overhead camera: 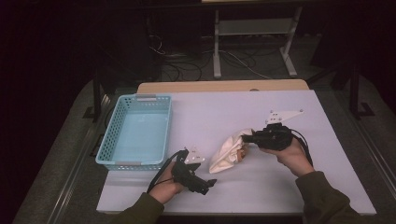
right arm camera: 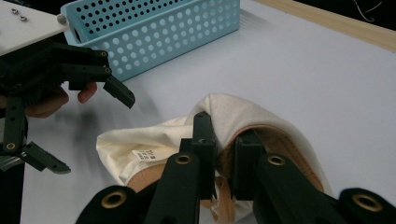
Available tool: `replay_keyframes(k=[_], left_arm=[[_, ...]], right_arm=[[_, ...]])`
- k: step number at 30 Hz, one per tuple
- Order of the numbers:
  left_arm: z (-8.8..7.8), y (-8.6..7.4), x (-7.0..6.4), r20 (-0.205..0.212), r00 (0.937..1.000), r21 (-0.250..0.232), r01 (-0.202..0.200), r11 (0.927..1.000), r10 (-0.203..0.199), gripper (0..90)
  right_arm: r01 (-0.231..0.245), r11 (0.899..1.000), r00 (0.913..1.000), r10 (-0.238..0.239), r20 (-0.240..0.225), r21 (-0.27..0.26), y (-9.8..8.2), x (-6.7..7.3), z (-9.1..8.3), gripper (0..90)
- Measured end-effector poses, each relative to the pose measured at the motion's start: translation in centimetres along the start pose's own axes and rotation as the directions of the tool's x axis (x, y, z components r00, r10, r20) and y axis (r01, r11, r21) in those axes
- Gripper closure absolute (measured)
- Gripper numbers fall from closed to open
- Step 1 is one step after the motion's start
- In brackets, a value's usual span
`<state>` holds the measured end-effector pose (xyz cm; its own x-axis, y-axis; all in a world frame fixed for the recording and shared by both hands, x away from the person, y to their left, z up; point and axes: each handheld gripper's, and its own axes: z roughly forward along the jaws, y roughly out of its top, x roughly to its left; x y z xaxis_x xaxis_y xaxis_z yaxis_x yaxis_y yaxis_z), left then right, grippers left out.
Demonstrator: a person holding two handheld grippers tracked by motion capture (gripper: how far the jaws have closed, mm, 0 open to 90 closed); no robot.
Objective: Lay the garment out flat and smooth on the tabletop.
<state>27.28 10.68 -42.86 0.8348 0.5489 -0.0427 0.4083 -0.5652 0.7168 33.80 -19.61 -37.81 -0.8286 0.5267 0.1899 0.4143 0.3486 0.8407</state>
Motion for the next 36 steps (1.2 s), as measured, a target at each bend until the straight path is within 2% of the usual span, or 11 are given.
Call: replay_keyframes(k=[36], left_arm=[[-0.1, 0.0, 0.2, 0.013, 0.9999, 0.001, 0.01, 1.0, -0.01, 0.0]], right_arm=[[-0.005, 1.0, 0.9999, 0.005, 0.013, 0.007, 1.4, -0.9, 2.8, 81.9]])
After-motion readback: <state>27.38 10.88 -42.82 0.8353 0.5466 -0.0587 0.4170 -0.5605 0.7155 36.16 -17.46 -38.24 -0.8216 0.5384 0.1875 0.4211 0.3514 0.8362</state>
